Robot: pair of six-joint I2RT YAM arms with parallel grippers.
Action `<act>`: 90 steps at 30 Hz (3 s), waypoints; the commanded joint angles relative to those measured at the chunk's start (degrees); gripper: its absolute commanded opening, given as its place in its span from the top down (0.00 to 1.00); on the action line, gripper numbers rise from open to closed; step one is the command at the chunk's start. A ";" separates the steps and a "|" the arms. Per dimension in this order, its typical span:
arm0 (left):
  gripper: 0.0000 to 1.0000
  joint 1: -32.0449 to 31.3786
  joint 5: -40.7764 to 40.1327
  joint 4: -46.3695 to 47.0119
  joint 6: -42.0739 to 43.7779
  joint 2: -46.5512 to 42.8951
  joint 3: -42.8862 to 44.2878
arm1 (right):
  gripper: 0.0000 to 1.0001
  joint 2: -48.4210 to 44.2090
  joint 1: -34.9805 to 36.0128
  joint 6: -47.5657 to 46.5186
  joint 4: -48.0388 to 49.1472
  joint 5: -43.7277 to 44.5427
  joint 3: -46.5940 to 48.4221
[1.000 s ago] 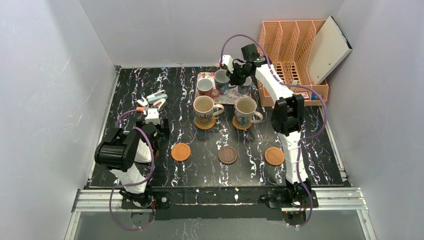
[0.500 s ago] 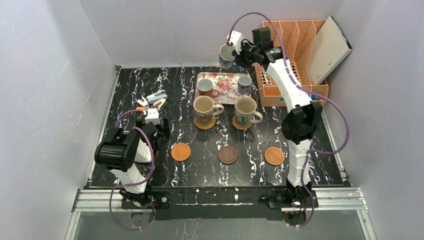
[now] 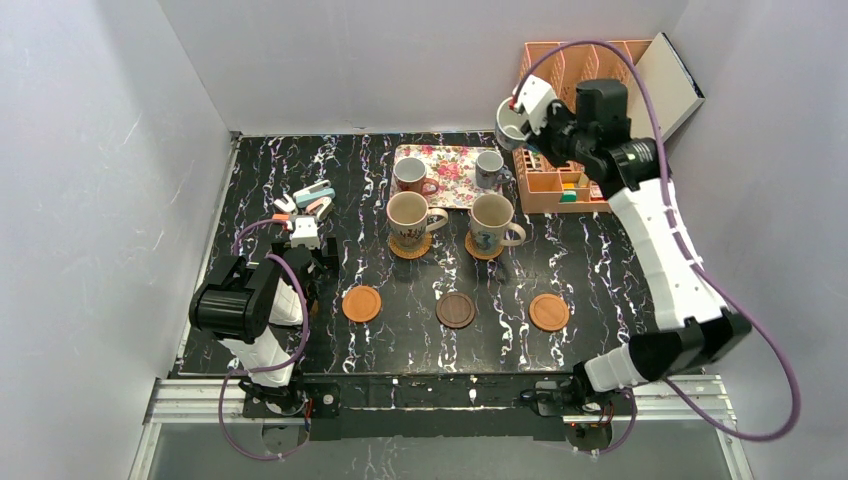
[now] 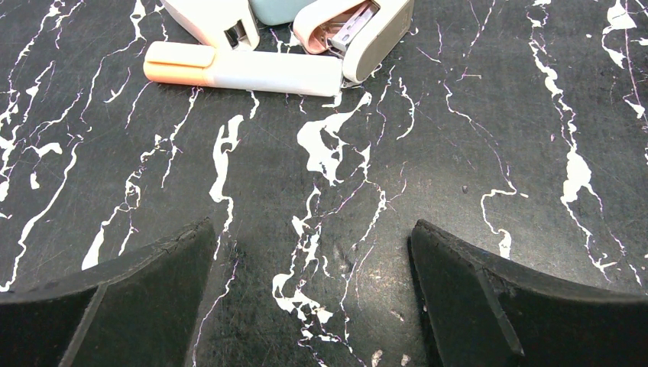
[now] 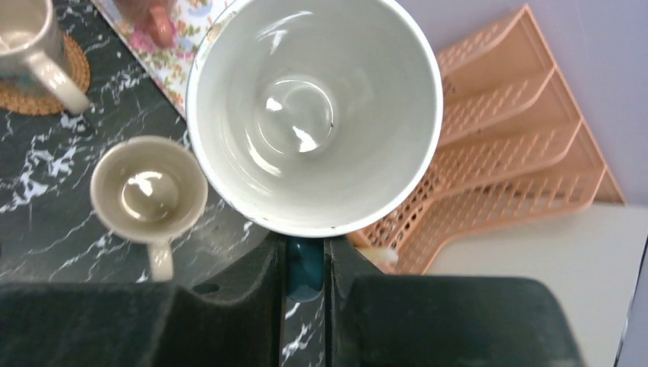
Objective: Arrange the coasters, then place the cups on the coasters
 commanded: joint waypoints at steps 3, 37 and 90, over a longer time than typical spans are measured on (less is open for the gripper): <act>0.02 0.30 -1.63 0.83 -0.36 -0.02 0.83 | 0.99 -12.21 -0.44 3.61 -5.15 5.50 -5.31; 0.02 0.30 -1.63 0.84 -0.37 -0.07 0.83 | 0.99 -34.44 -1.71 -1.75 -18.36 -3.85 -46.16; 0.02 0.30 -1.63 0.83 -0.38 -0.06 0.83 | 0.96 -34.39 -38.76 -38.77 -19.74 -26.40 -61.45</act>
